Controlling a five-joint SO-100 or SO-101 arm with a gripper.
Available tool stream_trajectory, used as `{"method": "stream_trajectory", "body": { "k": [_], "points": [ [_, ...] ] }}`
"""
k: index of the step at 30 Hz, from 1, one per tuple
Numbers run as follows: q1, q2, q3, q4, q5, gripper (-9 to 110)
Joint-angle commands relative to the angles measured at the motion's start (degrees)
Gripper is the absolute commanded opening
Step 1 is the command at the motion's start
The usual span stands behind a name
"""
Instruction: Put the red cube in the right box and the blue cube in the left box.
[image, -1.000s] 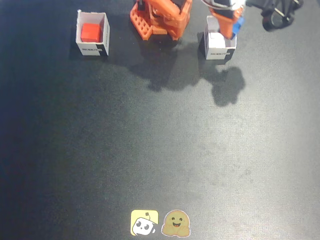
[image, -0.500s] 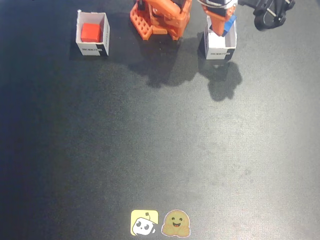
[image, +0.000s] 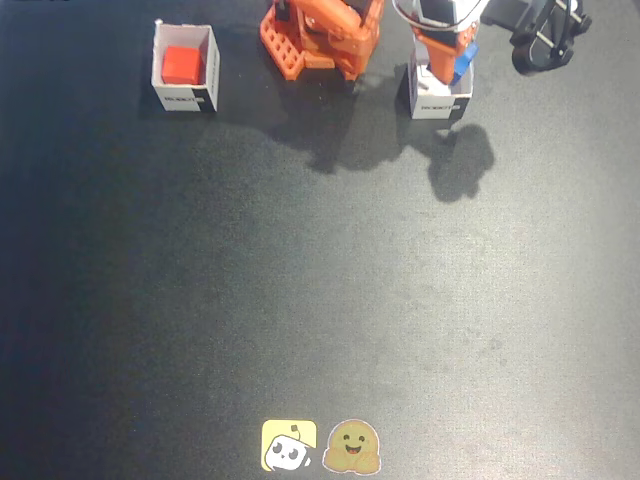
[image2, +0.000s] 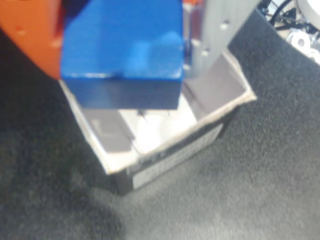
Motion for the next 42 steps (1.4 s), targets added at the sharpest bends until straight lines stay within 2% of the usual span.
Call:
{"method": "stream_trajectory", "body": {
  "k": [1, 18, 29, 42],
  "points": [
    [-0.44, 0.35, -0.44, -0.97, -0.53, 8],
    [-1.23, 4.22, 1.85, -3.25, -2.81, 20],
    [0.88, 5.54, 1.58, -1.32, -1.05, 2],
    [8.09, -5.27, -8.09, -3.69, -1.76, 0]
  ]
}}
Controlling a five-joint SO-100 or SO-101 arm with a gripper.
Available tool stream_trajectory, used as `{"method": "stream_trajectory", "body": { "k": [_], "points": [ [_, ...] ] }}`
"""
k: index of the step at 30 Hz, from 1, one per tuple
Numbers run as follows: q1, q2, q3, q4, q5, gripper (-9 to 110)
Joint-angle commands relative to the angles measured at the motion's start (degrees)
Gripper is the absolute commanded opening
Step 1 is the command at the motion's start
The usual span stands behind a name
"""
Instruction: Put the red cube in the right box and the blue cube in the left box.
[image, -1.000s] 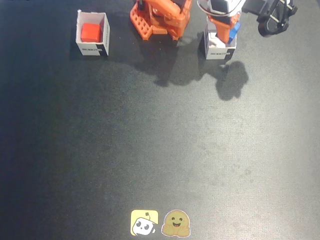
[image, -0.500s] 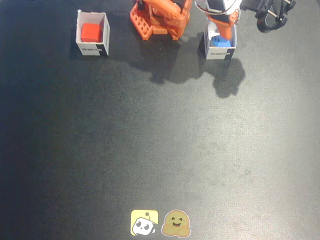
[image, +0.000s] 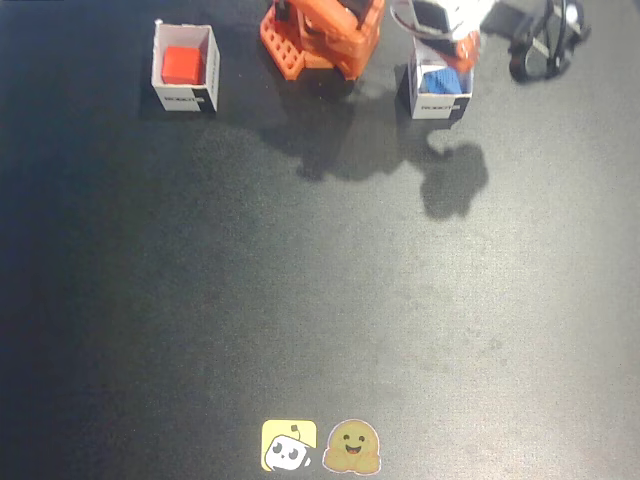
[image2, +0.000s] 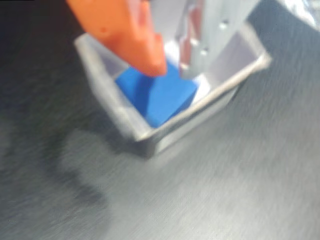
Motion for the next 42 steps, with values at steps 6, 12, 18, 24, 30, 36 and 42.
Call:
{"method": "stream_trajectory", "body": {
  "k": [6, 12, 18, 24, 30, 36, 42],
  "points": [
    [6.77, -9.93, -10.37, -2.11, -0.44, 0],
    [14.06, -9.84, -10.81, -2.72, 2.46, 0],
    [22.41, -8.26, -9.84, -2.02, 5.98, 0],
    [33.31, -5.89, -9.32, -0.53, 5.27, 0],
    [45.88, -5.10, -9.58, -0.97, 0.26, 0],
    [56.69, -5.63, -9.05, -2.64, -5.63, 0],
    [63.02, -5.45, -6.15, -4.83, -8.35, 0]
  ]
}}
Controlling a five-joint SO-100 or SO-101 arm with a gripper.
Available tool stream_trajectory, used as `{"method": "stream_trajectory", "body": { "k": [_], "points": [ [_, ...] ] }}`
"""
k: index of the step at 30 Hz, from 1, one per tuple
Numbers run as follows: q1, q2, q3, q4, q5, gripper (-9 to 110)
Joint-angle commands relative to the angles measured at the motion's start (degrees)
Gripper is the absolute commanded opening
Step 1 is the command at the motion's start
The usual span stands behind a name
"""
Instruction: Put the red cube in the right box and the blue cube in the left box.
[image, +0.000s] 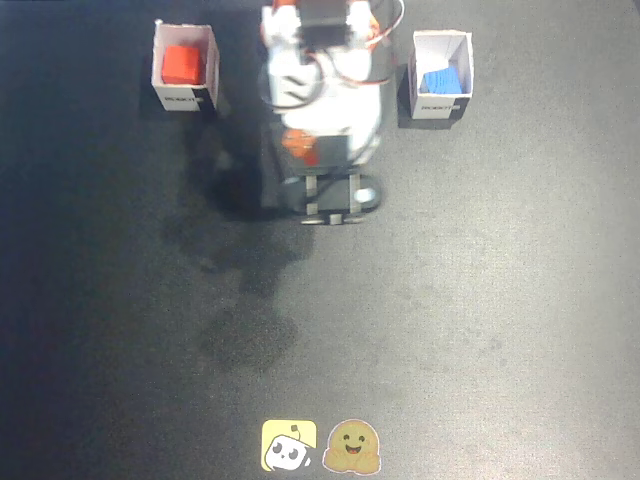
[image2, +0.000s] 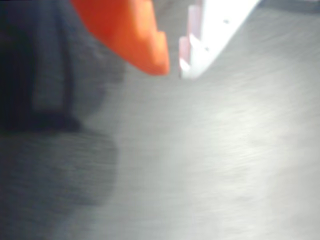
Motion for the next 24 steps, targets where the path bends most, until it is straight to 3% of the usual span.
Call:
{"method": "stream_trajectory", "body": {
  "k": [1, 13, 24],
  "points": [
    [2.29, 1.32, 0.79, -1.32, -1.05, 0],
    [3.08, 4.13, 5.62, 1.93, -1.76, 0],
    [3.78, 25.05, 15.64, 5.71, -3.34, 0]
  ]
}}
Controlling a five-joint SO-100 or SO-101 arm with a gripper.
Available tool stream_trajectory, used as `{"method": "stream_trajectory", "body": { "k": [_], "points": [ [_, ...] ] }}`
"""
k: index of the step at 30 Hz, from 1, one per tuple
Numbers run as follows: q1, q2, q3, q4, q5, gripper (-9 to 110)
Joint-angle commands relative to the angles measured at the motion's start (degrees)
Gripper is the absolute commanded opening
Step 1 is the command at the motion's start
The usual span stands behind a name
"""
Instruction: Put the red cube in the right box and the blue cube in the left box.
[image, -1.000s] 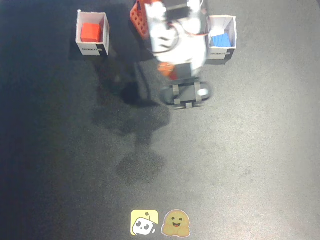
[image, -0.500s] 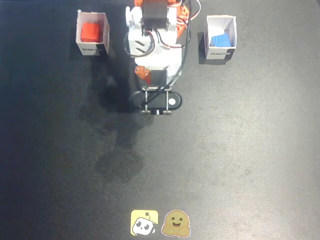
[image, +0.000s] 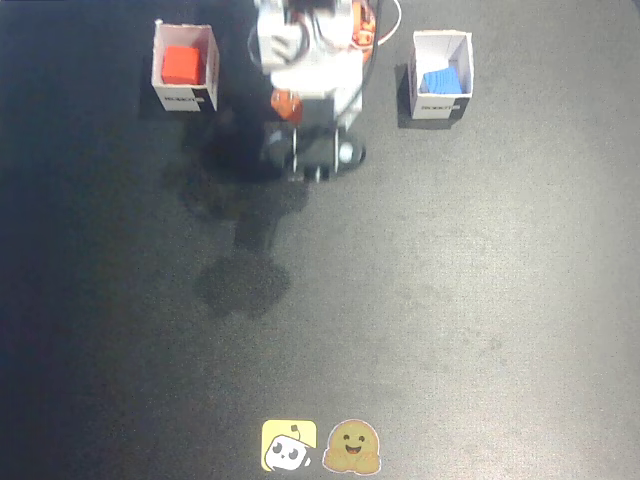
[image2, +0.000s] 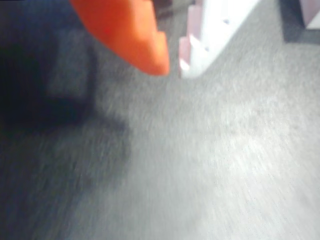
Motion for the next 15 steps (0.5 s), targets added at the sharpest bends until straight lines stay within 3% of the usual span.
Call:
{"method": "stream_trajectory", "body": {
  "k": [1, 15],
  "points": [
    [1.49, 2.55, 0.35, -0.09, -1.41, 0],
    [3.78, 8.79, 9.23, -8.44, -4.13, 1]
  ]
}}
